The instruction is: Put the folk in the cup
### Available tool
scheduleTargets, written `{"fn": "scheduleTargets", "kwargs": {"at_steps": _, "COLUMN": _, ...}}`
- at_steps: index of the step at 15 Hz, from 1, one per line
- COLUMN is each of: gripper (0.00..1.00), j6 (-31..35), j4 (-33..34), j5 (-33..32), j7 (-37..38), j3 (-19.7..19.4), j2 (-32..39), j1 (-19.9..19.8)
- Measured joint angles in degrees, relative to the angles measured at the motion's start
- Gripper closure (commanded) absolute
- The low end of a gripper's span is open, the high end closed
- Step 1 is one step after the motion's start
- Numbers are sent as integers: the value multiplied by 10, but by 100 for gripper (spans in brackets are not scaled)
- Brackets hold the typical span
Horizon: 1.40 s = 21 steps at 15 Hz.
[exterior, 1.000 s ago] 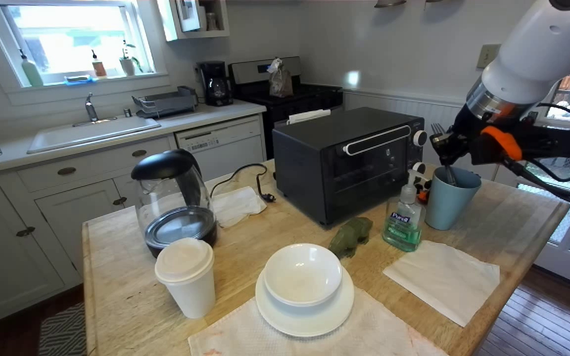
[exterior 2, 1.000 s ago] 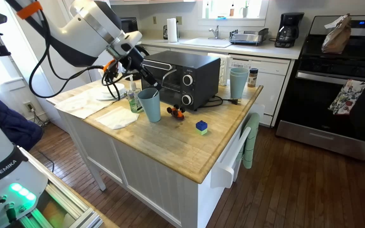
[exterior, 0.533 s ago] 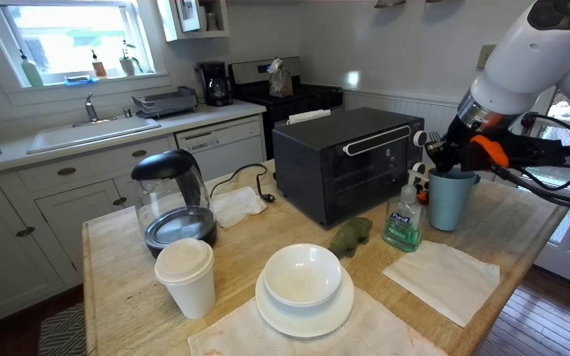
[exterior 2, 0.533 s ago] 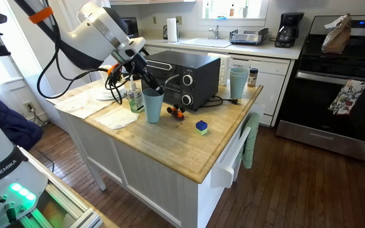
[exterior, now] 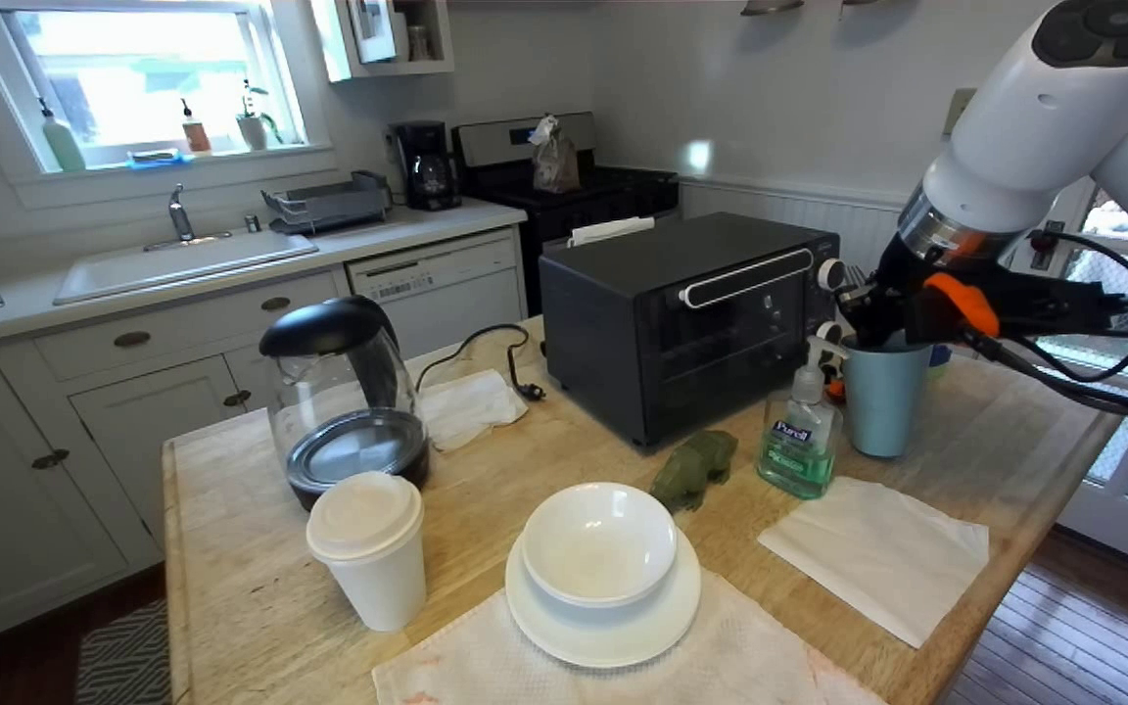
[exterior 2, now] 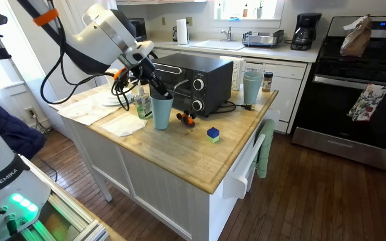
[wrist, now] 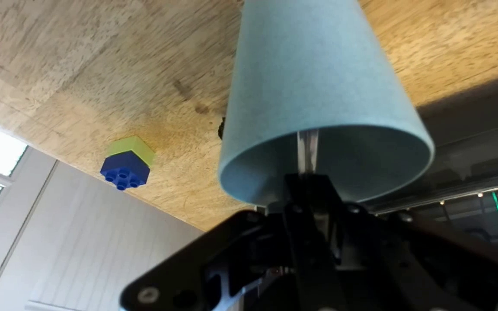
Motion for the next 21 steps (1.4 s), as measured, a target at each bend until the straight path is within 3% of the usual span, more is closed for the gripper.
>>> {"fn": "scheduleTargets", "kwargs": {"at_steps": 6, "gripper": 80, "j6": 0, "j4": 0, "j5": 0, "j7": 0, "j3": 3, "j2": 0, "j1": 1}}
{"fn": "scheduleTargets", "kwargs": {"at_steps": 7, "gripper": 88, "j6": 0, "j4": 0, "j5": 0, "j7": 0, "j3": 3, "j2": 0, "j1": 1}}
{"fn": "scheduleTargets", "kwargs": {"at_steps": 9, "gripper": 92, "j6": 0, "j4": 0, "j5": 0, "j7": 0, "j3": 4, "j2": 0, "j1": 1}}
{"fn": "scheduleTargets", "kwargs": {"at_steps": 10, "gripper": 99, "j6": 0, "j4": 0, "j5": 0, "j7": 0, "j3": 4, "j2": 0, "j1": 1}}
{"fn": "scheduleTargets", "kwargs": {"at_steps": 21, "gripper": 100, "j6": -1, "j4": -3, "j5": 0, "j7": 0, "j3": 6, "j2": 0, "j1": 1}}
